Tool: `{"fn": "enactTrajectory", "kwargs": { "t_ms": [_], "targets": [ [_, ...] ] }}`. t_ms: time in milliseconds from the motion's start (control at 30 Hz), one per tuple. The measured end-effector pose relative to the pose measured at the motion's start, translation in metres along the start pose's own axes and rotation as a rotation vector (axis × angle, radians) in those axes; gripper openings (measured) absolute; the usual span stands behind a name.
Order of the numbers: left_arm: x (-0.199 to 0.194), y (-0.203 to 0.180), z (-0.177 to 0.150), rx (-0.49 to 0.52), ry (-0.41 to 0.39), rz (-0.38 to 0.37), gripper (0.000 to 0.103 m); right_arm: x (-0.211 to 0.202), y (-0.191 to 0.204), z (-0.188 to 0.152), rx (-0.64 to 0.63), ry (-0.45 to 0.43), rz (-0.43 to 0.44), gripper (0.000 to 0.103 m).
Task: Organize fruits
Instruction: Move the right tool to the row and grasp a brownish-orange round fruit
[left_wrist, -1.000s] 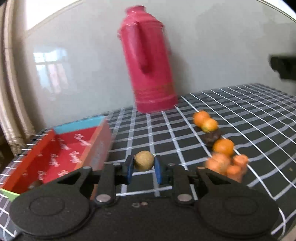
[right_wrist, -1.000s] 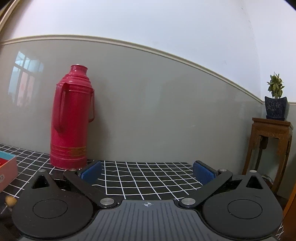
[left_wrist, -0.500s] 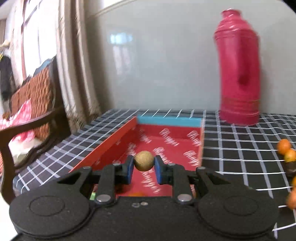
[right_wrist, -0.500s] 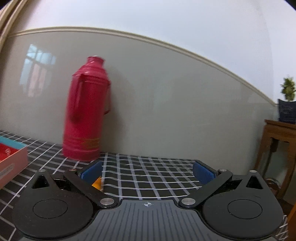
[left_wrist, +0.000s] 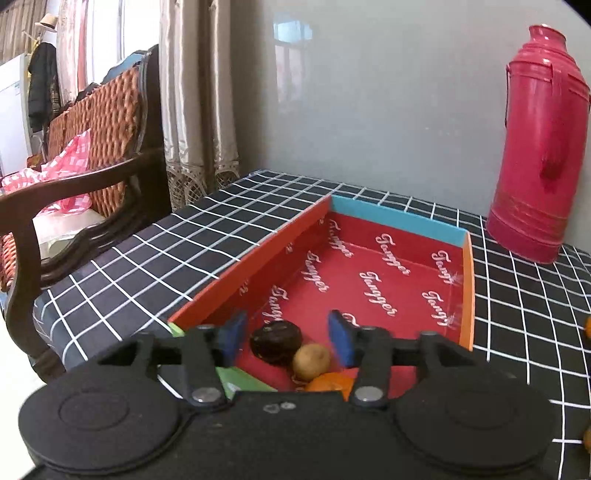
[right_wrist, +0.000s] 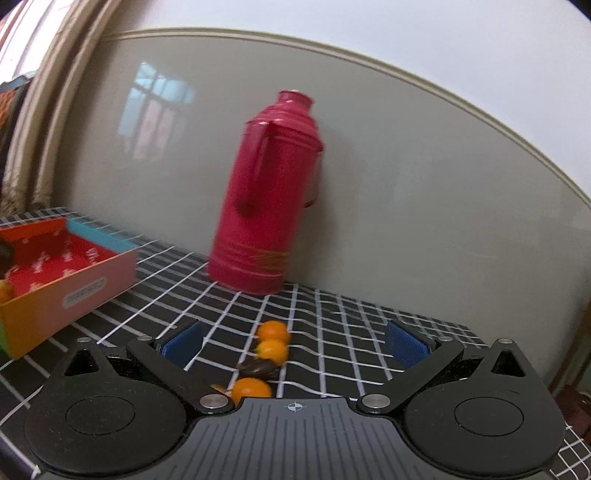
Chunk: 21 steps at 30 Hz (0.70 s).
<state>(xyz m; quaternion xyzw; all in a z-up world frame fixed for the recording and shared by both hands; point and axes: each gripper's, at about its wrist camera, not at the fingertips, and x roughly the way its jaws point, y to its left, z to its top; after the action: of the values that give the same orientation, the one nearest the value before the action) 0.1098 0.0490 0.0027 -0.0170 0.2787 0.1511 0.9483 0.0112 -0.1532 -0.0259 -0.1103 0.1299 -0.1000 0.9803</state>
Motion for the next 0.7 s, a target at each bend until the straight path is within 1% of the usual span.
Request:
{"fn": "enactTrajectory", "kwargs": {
  "t_ms": [67, 133, 200, 267, 367, 533, 567, 600, 633, 667, 700],
  "targets": [
    [-0.003, 0.005, 0.002, -0.009, -0.027, 0.014, 0.073, 0.001, 0.005, -0.001, -0.012, 0.010, 0.029, 0.103],
    [-0.008, 0.009, 0.004, -0.007, -0.053, 0.018, 0.076, 0.003, 0.010, -0.002, -0.023, 0.018, 0.053, 0.103],
    [-0.009, 0.012, 0.006, 0.001, -0.067, 0.024, 0.093, 0.005, 0.015, -0.004, -0.030, 0.037, 0.087, 0.103],
    [-0.013, 0.015, 0.006, 0.012, -0.092, 0.040, 0.094, 0.008, 0.020, -0.006, -0.034, 0.070, 0.119, 0.103],
    [-0.018, 0.021, 0.008, 0.027, -0.122, 0.046, 0.095, 0.016, 0.028, -0.008, -0.035, 0.129, 0.178, 0.103],
    [-0.022, 0.037, 0.014, 0.015, -0.163, 0.072, 0.096, 0.032, 0.031, -0.011, 0.012, 0.228, 0.227, 0.103],
    [-0.023, 0.040, 0.015, 0.010, -0.167, 0.075, 0.097, 0.035, 0.030, -0.011, 0.022, 0.238, 0.225, 0.097],
    [-0.022, 0.044, 0.016, 0.005, -0.169, 0.079, 0.097, 0.037, 0.030, -0.012, 0.020, 0.242, 0.220, 0.088],
    [-0.022, 0.047, 0.017, 0.000, -0.169, 0.081, 0.097, 0.039, 0.030, -0.012, 0.014, 0.247, 0.224, 0.064],
    [-0.021, 0.051, 0.018, -0.007, -0.167, 0.082, 0.097, 0.042, 0.029, -0.013, 0.015, 0.261, 0.232, 0.051],
    [-0.019, 0.054, 0.020, -0.014, -0.163, 0.084, 0.097, 0.045, 0.028, -0.014, 0.019, 0.270, 0.215, 0.051]
  ]
}}
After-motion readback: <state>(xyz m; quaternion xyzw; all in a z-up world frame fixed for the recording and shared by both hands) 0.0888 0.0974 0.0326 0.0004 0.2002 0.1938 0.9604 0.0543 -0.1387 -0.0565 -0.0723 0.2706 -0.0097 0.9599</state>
